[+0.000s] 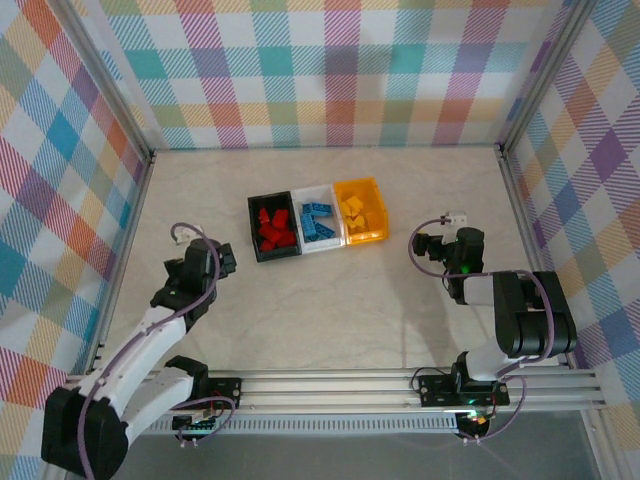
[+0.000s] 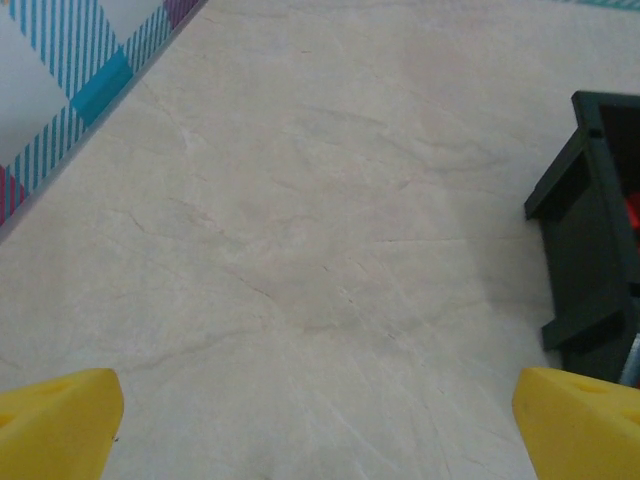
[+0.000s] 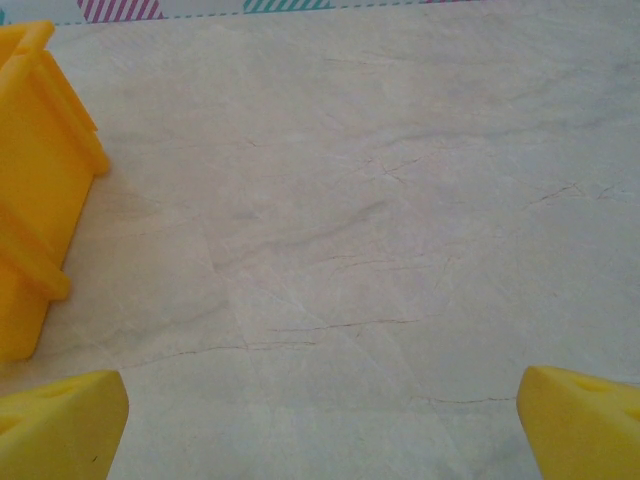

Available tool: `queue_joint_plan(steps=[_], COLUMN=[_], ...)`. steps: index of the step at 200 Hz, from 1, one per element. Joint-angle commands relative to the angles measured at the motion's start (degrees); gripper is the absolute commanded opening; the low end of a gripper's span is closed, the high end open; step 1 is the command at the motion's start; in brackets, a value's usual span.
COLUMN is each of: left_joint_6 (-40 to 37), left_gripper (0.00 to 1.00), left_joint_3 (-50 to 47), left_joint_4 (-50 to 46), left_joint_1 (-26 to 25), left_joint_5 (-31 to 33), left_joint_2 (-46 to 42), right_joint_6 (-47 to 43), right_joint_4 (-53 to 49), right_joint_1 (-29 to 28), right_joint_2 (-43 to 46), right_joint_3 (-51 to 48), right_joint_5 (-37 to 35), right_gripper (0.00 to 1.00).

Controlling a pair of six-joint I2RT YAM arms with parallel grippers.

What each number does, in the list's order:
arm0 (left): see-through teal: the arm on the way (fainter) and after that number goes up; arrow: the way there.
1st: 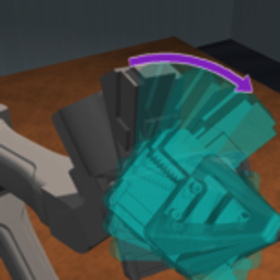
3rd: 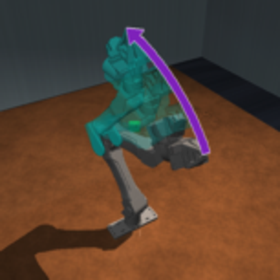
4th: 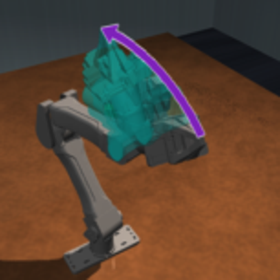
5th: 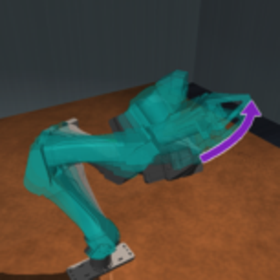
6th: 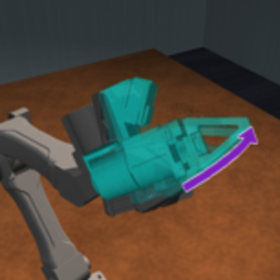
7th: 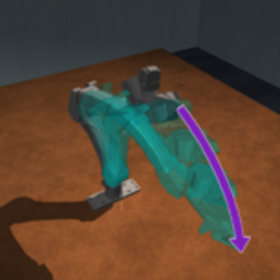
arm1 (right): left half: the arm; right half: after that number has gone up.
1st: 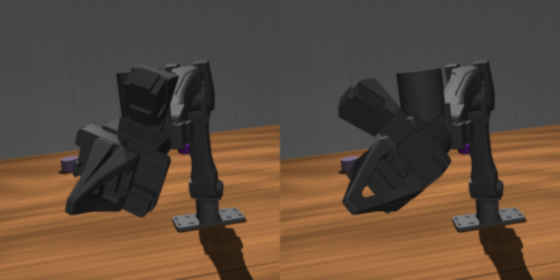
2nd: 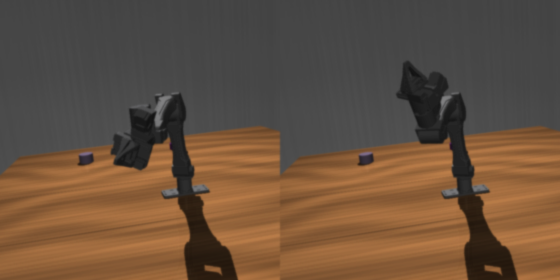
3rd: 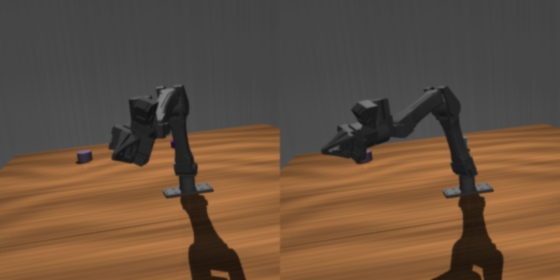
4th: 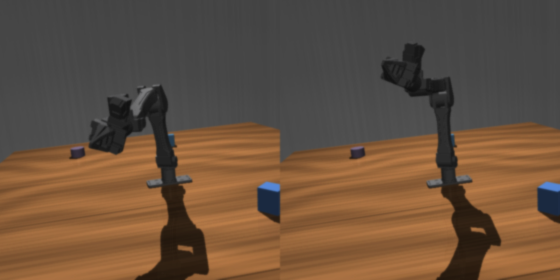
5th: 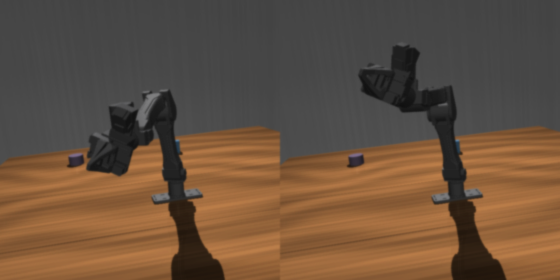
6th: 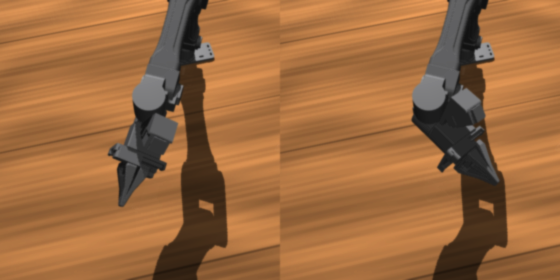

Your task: Sort the legos into containers by color

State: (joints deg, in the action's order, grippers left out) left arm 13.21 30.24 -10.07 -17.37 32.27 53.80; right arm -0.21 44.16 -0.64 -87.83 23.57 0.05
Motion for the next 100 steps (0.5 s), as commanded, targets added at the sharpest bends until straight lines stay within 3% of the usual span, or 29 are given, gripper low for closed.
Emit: queue_joint_plan(steps=[1,49,100], left_joint_6=[-6.78,-9.35,-13.24], left_gripper=[1.0,1.0,1.0], left_joint_3=[-0.68,-0.68,-2.53], left_joint_4=[12.03,23.23,33.63], left_joint_1=[1.55,6.64,8.44], left_joint_5=[1.26,-3.06,-10.69], left_joint_2=[4.04,14.7,23.86], right_joint_6=[0.97,0.98,0.99], right_joint_4=[2.63,2.68,2.73], right_joint_1=[0.28,0.25,0.22], right_joint_2=[0.07,0.05,-0.06], right_joint_3=[0.25,0.25,0.25], right_joint_5=[0.65,0.6,0.62], right_gripper=[1.0,1.0,1.0])
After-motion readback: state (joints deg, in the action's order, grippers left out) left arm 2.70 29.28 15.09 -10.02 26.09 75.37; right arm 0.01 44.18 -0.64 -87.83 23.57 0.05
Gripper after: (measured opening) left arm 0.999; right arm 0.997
